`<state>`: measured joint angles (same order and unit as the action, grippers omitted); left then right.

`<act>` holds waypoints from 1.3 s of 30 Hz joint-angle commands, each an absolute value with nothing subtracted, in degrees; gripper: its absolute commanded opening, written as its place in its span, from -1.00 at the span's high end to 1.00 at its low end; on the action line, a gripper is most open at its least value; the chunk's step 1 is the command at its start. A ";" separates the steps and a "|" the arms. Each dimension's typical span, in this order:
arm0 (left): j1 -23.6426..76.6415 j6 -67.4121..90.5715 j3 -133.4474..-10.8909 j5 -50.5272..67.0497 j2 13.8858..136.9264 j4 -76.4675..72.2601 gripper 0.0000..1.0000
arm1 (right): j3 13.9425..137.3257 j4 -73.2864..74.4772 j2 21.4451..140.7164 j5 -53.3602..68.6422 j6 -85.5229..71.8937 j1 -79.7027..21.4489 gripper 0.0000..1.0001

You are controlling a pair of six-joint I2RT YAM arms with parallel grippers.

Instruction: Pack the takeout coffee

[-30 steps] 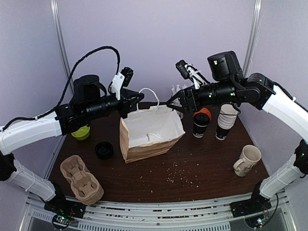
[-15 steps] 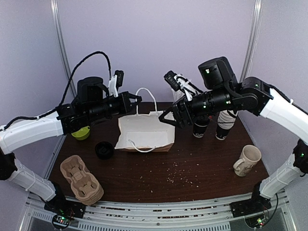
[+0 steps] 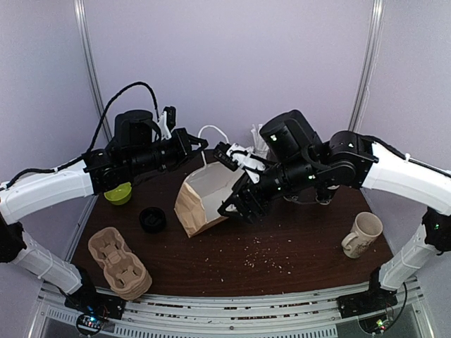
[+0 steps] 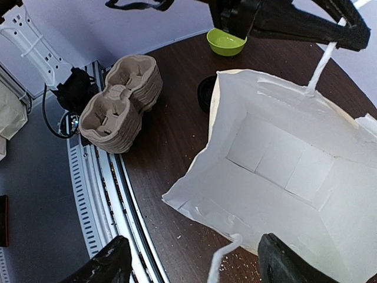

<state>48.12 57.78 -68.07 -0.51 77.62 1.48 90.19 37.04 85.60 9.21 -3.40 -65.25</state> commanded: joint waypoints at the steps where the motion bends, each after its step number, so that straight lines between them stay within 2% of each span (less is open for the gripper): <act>1: 48.52 61.67 -69.01 -1.76 77.70 0.53 1.00 | 92.84 40.72 88.36 3.10 0.08 -66.50 -0.49; 5: 48.52 62.64 -68.99 -1.37 77.61 0.53 1.00 | 92.78 42.48 89.21 -5.30 1.00 -66.83 -0.40; 8: 48.52 63.18 -68.74 -1.32 77.31 0.52 1.00 | 92.32 43.03 88.52 -8.16 1.68 -66.90 -0.23; 10: 48.52 63.69 -68.41 -1.47 76.97 0.53 1.00 | 91.95 43.41 87.70 -9.61 2.08 -67.01 -0.06; 18: 48.52 66.78 -67.68 -0.16 76.15 -0.31 1.00 | 91.13 46.90 85.28 -12.16 4.91 -67.22 0.93; 19: 48.52 67.56 -67.40 0.27 76.05 -0.65 1.00 | 91.21 47.26 84.99 -12.40 5.33 -67.27 1.00; 34: 50.11 85.44 -60.83 1.87 71.15 -6.18 1.00 | 99.24 53.55 81.94 -16.35 12.56 -69.72 1.00; 39: 50.44 87.19 -56.55 0.82 70.57 -8.03 1.00 | 95.48 51.81 81.57 -16.02 11.66 -69.74 1.00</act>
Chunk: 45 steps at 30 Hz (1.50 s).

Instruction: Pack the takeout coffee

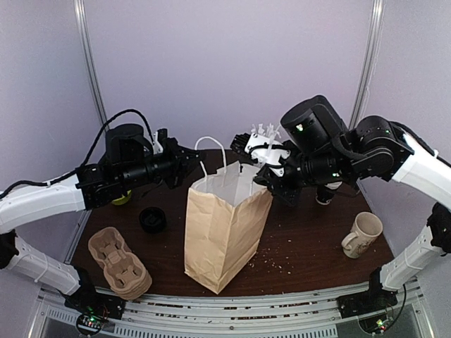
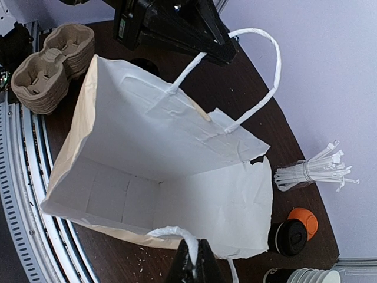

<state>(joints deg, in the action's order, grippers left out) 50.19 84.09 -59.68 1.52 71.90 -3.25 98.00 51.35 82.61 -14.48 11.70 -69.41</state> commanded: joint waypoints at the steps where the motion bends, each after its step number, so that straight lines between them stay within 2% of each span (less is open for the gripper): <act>1: 50.49 87.20 -55.56 1.03 70.45 -8.25 1.00 | 94.38 51.58 81.56 -15.68 11.17 -69.78 1.00; 4: 50.44 86.25 -53.52 1.51 69.82 -8.02 0.93 | 91.79 51.02 81.47 -15.23 9.79 -70.15 1.00; 6: 50.38 85.02 -52.52 1.58 69.12 -7.19 0.82 | 90.39 49.93 81.09 -15.15 9.04 -70.87 1.00; 19: 50.36 68.45 -56.46 -5.80 59.63 9.56 -0.30 | 87.28 46.75 81.17 -16.03 6.91 -73.60 1.00; 26: 50.36 56.01 -62.32 -11.88 53.21 21.59 -0.66 | 87.38 46.17 80.79 -17.39 7.24 -73.72 1.00; 30: 50.36 49.62 -65.05 -12.44 50.10 23.46 -0.69 | 87.23 46.20 80.86 -17.38 7.33 -73.73 1.00; 37: 53.52 38.52 -71.74 2.01 56.87 21.87 -0.58 | 86.91 45.18 80.56 -17.46 6.90 -73.74 1.00; 41: 64.39 33.64 -76.58 -4.87 64.25 26.38 -0.60 | 85.05 43.59 79.66 -17.97 6.07 -73.70 1.00; 45: 70.11 30.62 -80.74 -9.82 68.79 30.22 -0.64 | 83.56 41.39 78.49 -18.37 5.25 -73.74 1.00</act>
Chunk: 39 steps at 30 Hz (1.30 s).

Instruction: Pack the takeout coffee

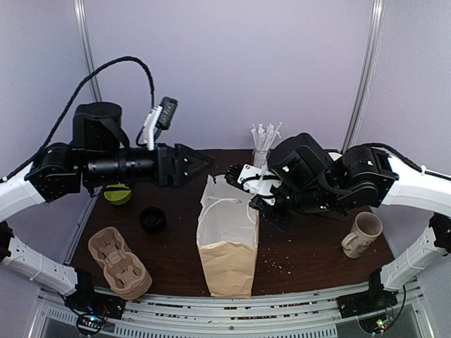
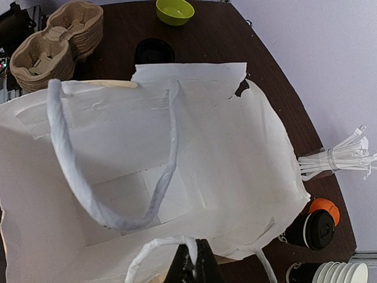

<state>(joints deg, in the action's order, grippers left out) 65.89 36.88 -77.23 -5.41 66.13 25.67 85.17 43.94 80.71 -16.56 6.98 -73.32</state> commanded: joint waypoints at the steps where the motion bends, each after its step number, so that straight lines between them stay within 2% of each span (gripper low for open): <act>1: 71.11 29.78 -80.92 -10.62 69.17 30.23 -0.65 | 83.20 40.48 78.16 -18.49 5.09 -73.74 1.00; 10: 76.43 22.08 -79.53 -13.56 72.08 31.70 -0.73 | 81.17 37.73 76.49 -18.99 4.06 -73.74 1.00; 17: 76.71 17.88 -81.58 -20.78 75.89 32.85 -0.58 | 79.86 37.35 75.27 -18.64 2.96 -73.81 1.00; 22: 76.73 16.98 -83.31 -25.32 78.79 34.74 -0.30 | 79.01 37.40 74.31 -18.79 2.31 -73.92 1.00; 24: 76.73 17.14 -83.54 -26.86 79.27 35.00 -0.12 | 78.68 37.50 74.00 -18.72 2.20 -73.90 1.00; 33: 76.66 21.89 -79.27 -34.48 75.38 30.73 1.00 | 74.83 35.22 71.79 -19.34 0.66 -74.00 1.00; 39: 76.55 33.08 -70.66 -41.08 69.54 22.23 1.00 | 70.40 31.33 69.82 -20.40 -1.70 -74.00 1.00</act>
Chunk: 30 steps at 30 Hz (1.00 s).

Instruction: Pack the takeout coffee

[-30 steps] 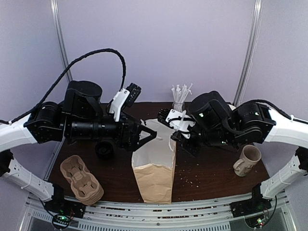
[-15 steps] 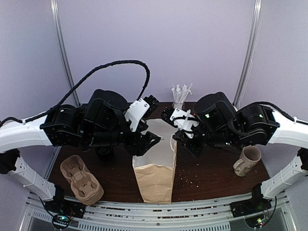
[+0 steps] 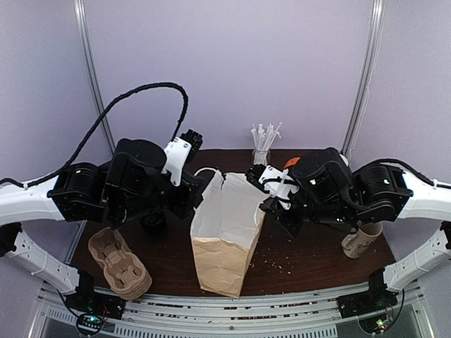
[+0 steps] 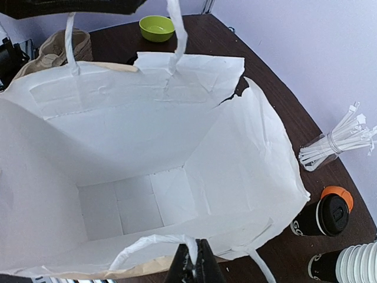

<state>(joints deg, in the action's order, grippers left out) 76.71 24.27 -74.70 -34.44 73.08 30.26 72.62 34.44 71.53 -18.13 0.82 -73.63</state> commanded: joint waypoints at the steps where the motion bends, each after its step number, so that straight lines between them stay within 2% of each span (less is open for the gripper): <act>1: 76.41 35.52 -69.27 -41.70 68.72 21.22 1.00 | 69.94 31.13 69.59 -20.53 -2.09 -74.00 1.00; 8: 73.37 52.92 -60.06 -42.66 62.92 19.57 1.00 | 67.02 29.68 68.24 -20.37 -3.85 -73.99 1.00; 14: 63.63 65.97 -51.49 -30.81 58.88 17.48 1.00 | 66.03 28.68 67.50 -19.36 -3.91 -74.09 1.00; 22: 59.13 73.94 -43.47 -17.34 58.05 7.19 1.00 | 64.98 27.71 67.20 -17.88 -3.48 -74.07 1.00; 28: 58.97 75.44 -43.06 -13.76 59.88 5.55 1.00 | 64.86 29.68 66.64 -16.10 -3.08 -74.02 1.00; 30: 58.90 75.50 -42.81 -13.06 60.30 4.83 1.00 | 64.89 30.99 66.45 -15.44 -3.21 -74.09 0.85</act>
<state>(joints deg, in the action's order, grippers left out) 59.29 73.69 -43.72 -17.21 59.27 8.34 65.49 28.32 67.70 -17.19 -3.18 -73.65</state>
